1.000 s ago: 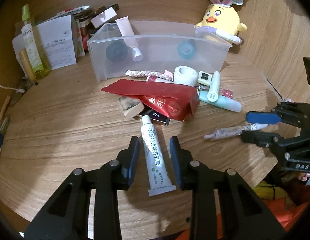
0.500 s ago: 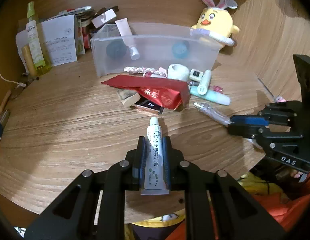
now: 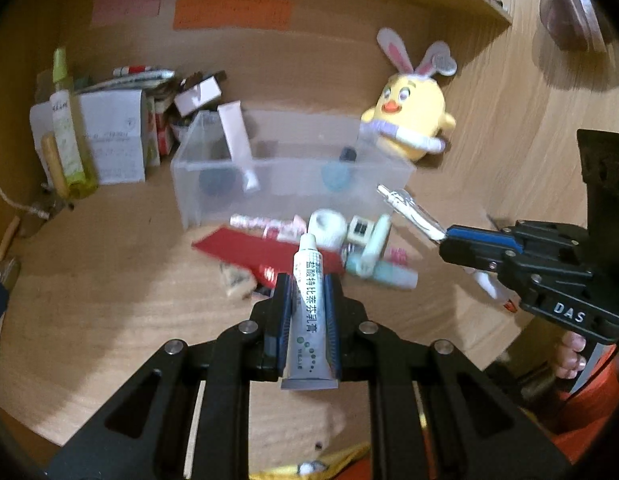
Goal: Organize objects
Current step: 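Lower the toothpaste tube and pen into the bin and open both grippers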
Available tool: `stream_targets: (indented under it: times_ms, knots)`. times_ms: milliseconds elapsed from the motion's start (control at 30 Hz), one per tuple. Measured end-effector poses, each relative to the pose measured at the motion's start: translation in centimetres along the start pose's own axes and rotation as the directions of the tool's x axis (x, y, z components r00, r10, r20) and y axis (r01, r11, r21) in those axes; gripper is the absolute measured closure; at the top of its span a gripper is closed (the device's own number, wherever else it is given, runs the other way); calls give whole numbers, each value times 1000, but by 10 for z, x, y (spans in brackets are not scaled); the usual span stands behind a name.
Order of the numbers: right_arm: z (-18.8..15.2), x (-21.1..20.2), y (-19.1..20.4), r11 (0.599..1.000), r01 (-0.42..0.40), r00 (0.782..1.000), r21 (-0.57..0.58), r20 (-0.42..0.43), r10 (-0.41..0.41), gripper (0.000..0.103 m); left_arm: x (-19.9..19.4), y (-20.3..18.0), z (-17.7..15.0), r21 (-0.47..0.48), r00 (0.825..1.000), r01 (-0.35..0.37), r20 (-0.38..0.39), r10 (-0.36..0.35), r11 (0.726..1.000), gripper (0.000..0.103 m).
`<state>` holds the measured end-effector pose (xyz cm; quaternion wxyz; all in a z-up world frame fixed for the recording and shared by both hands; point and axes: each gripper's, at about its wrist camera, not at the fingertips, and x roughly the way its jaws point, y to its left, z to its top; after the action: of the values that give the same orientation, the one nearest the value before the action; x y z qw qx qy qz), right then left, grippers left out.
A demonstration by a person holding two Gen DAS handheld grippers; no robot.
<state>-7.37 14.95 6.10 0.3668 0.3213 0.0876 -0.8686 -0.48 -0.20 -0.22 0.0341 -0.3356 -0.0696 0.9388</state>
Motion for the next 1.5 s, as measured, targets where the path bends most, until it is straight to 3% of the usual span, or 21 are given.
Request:
stream_targets:
  times_ms: [400,800,1167,1500]
  knots:
    - [71,28,-31,995,85,993,55,74,-89,93,21,-1,75,29,996,-1,86,-2,1000,87]
    - [129,78,-54,991,111,992,74,48,-114,93,83,26,131,-10,999,-32,37,32,999,87]
    - [122,145,-70,992,101,990,82,-108,-92,93,145,46,135,-47,996,-25,-92,20,999,87]
    - [108,174,-69,994,101,978,40,-190,-92,93,164,45,130,-24,991,-17,-136,13,1000,87]
